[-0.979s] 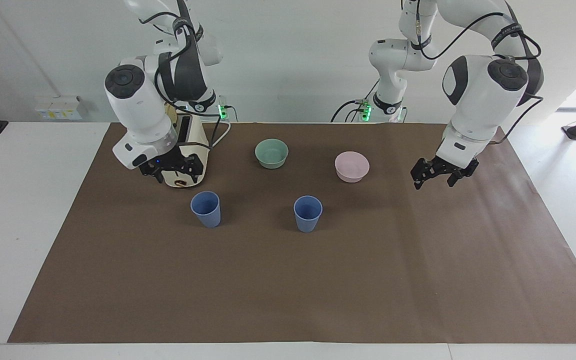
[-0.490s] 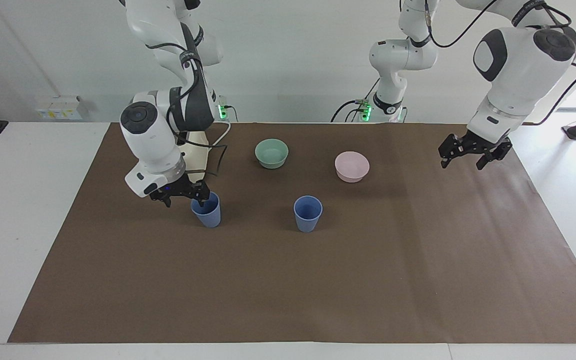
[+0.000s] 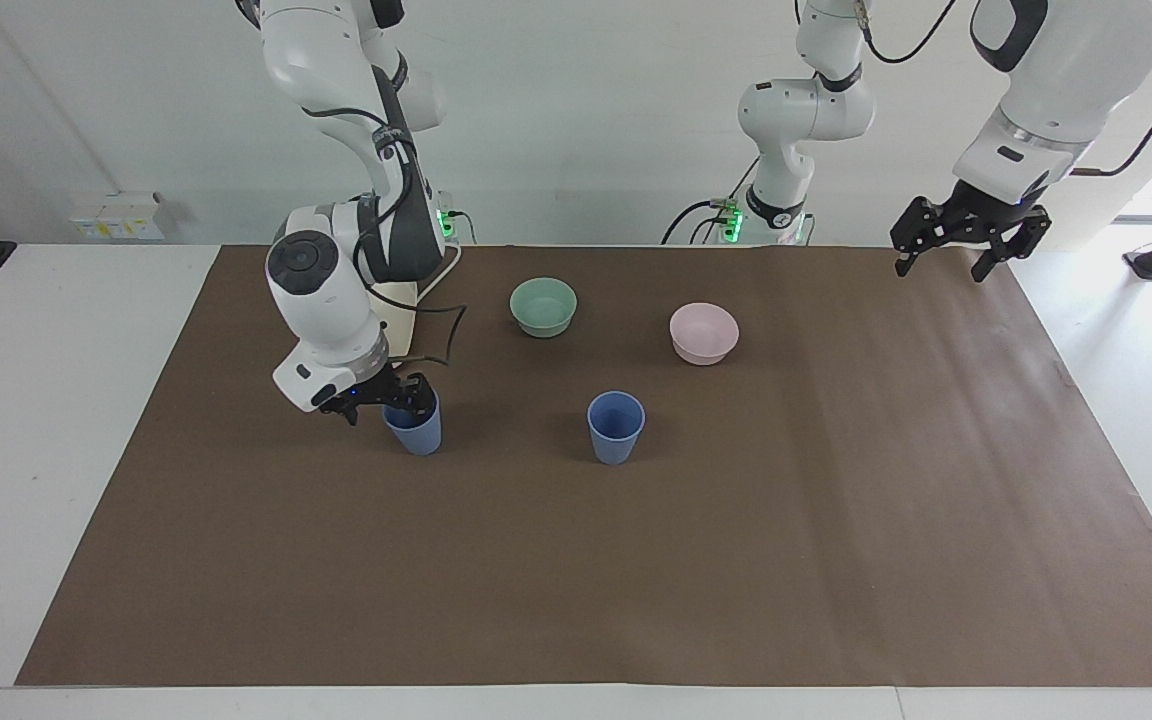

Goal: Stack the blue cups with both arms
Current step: 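Grasp the blue cup with the right gripper and carry it over the placed cup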

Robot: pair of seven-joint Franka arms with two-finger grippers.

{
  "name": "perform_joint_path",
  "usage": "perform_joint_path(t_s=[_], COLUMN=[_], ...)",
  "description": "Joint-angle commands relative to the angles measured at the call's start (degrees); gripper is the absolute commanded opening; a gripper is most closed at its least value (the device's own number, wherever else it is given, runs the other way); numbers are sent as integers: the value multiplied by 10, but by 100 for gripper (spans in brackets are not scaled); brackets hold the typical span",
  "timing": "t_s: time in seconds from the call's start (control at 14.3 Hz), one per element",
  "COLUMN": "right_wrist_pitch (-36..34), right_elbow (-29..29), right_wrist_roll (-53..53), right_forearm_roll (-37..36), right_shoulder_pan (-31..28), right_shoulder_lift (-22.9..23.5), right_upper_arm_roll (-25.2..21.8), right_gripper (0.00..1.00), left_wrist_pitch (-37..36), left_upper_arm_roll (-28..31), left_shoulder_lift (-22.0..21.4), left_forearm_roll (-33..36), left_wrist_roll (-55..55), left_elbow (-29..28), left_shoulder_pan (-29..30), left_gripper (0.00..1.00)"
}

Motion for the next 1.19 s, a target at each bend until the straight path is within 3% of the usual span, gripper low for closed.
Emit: perform_joint_path(t_s=[0.0,0.14,0.35,0.63,0.91,1.12], right_wrist_pitch=[13,13,12,7,2,-48], right_elbow=[-24,-24,-23,-22,-14,28], right_wrist_roll=[0,-4,-18,-18,-21,-20], right_forearm_roll=[11,10,7,3,-2,-16], right_shoulder_pan=[-3,-3,-2,3,3,4], right_shoulder_lift=[-15,-16,-15,-15,-12,-12], right_upper_arm_roll=[1,2,2,2,2,3], right_gripper=[100,100,39,1,0,0], left_wrist_pitch=[-9,-8,-7,-6,-4,-4], left_upper_arm_roll=[-2,-2,-1,-2,0,1], left_shoulder_lift=[5,5,5,5,-9,-10], left_forearm_roll=[5,5,-17,-22,-21,-20], left_wrist_roll=[3,0,-3,-4,0,1], left_elbow=[7,8,13,15,12,12], left_shoulder_pan=[5,1,5,5,6,6], left_gripper=[100,100,100,100,100,100])
